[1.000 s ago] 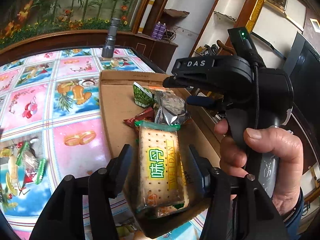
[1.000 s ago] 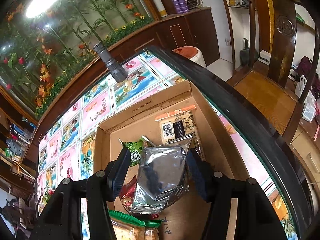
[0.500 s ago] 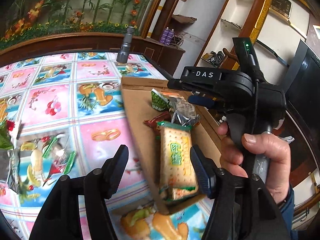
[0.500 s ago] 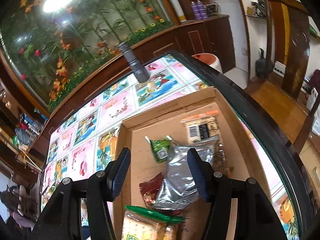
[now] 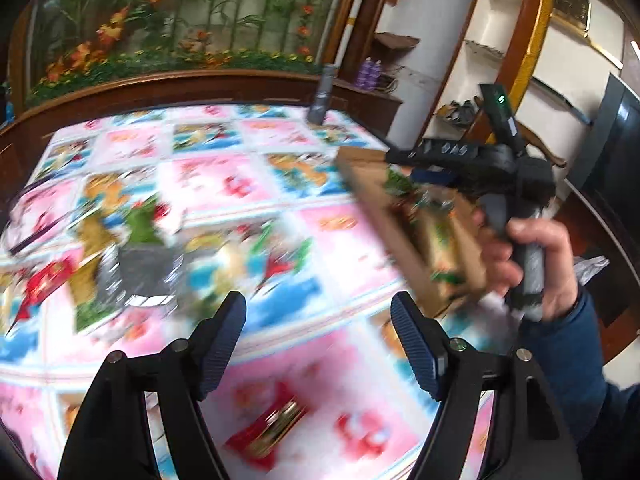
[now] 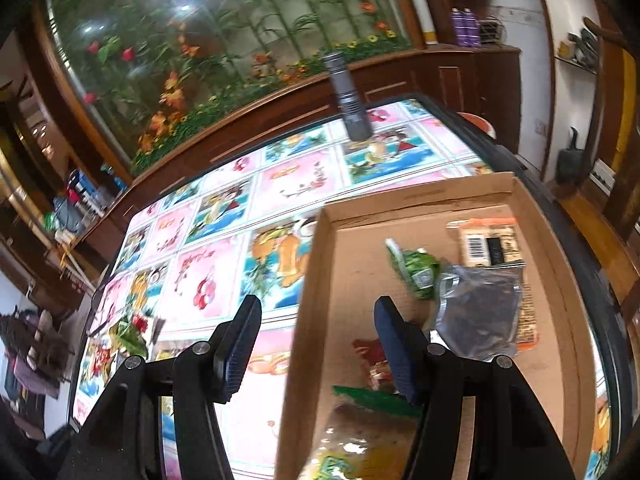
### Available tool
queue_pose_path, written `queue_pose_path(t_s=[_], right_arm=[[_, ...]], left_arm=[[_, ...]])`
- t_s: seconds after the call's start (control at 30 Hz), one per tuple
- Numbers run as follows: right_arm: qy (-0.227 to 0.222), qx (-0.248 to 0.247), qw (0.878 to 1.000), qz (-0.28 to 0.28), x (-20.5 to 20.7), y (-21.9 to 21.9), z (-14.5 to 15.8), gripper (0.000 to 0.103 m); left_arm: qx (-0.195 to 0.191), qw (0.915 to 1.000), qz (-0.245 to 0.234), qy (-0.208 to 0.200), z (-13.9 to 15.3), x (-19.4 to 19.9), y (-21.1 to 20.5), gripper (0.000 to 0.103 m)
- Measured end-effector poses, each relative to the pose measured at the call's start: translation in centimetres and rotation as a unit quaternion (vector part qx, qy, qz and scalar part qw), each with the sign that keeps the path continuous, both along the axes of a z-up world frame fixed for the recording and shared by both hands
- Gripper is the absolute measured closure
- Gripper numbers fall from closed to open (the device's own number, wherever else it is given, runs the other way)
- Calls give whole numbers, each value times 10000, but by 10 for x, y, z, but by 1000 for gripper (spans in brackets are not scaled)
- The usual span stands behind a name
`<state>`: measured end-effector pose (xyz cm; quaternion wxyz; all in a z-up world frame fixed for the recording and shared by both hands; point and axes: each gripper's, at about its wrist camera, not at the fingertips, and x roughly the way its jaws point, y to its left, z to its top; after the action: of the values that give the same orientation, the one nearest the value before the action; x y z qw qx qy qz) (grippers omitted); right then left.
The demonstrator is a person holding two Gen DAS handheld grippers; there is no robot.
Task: Organize snacks
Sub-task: 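Grasp a red candy bar with left tool while right tool grasps clear green-edged packet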
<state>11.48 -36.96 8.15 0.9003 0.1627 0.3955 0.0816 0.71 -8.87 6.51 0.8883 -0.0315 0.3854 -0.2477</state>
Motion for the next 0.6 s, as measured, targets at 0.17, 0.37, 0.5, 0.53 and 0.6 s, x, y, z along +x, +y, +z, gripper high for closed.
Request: queue_pose_path(t_s=[0.17,0.37,0.5,0.53,0.6], right_arm=[[-25,146,9979,635,-2,28,-4,40],[-207,-153,9932,1139,-12,64,-3,40],[-150,-155,9910,1320,-14,72,-7,40],[-147,-178,9904,1363,-15,74,-7,40],[-161,-224,9887,1476,-16,80,-7,40]], left_arm=[[448,9988,-162,84,-18,-22,16,29],[900,9950,-405,129,-35,-28,6,30],[1214,9912,-410,330,-48,-23,0,53],[1273,9903,-388,400,-52,-21,-1,57],[1318,9901,-307,371,-54,-19,0,63]])
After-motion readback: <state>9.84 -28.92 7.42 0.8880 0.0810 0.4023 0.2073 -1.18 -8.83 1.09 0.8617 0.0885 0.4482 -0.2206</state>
